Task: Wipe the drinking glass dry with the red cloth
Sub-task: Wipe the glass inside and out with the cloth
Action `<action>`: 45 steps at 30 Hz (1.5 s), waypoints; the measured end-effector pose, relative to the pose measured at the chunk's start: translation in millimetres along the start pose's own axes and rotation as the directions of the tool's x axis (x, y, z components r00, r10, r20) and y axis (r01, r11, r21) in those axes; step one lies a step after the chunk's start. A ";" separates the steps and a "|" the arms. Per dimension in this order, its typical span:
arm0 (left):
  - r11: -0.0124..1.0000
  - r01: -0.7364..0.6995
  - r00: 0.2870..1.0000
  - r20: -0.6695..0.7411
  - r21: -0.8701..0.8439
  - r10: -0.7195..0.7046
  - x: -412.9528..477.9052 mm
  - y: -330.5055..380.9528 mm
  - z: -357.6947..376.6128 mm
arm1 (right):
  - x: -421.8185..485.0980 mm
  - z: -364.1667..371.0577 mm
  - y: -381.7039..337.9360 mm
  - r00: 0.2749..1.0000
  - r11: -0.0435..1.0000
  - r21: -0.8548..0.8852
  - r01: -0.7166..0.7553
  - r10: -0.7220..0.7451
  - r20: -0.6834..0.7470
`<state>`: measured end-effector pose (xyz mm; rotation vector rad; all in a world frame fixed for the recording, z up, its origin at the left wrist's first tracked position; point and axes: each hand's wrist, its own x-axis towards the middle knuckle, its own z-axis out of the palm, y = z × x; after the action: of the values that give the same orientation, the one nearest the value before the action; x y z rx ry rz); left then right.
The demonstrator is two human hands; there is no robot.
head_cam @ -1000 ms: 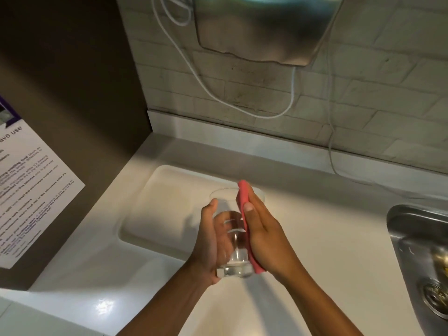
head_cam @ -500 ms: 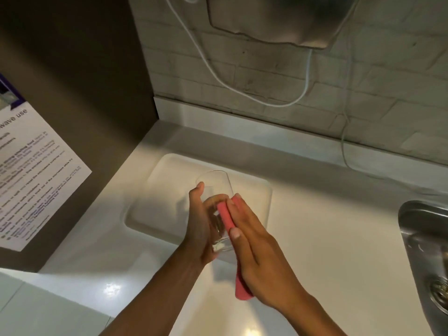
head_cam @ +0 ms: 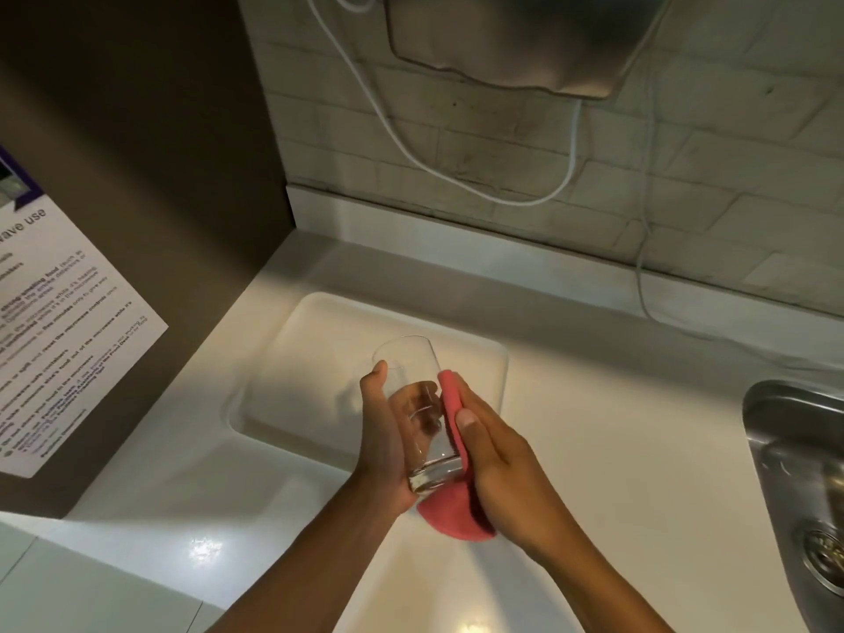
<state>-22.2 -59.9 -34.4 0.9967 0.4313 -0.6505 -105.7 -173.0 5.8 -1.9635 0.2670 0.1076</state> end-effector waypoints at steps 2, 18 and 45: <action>1.000 0.009 0.998 0.070 -0.027 -0.007 1.3 2.4 -0.9 | -0.6 3.5 -6.3 0.997 0.995 -0.072 0.075 -0.075 -0.008; 1.000 -0.011 0.999 -0.047 -0.001 0.011 1.5 7.3 -2.2 | -13.4 3.3 15.2 0.960 0.936 -0.240 0.258 -0.221 0.170; 0.973 -0.097 0.995 -0.005 0.209 0.100 -10.4 14.2 5.2 | -12.3 18.6 -0.5 0.978 0.951 -0.234 0.202 -0.209 -0.007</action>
<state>-19.9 -55.9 -16.6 1.2159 0.3294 -0.6073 -116.6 -154.1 1.3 -2.2152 0.0704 -0.0300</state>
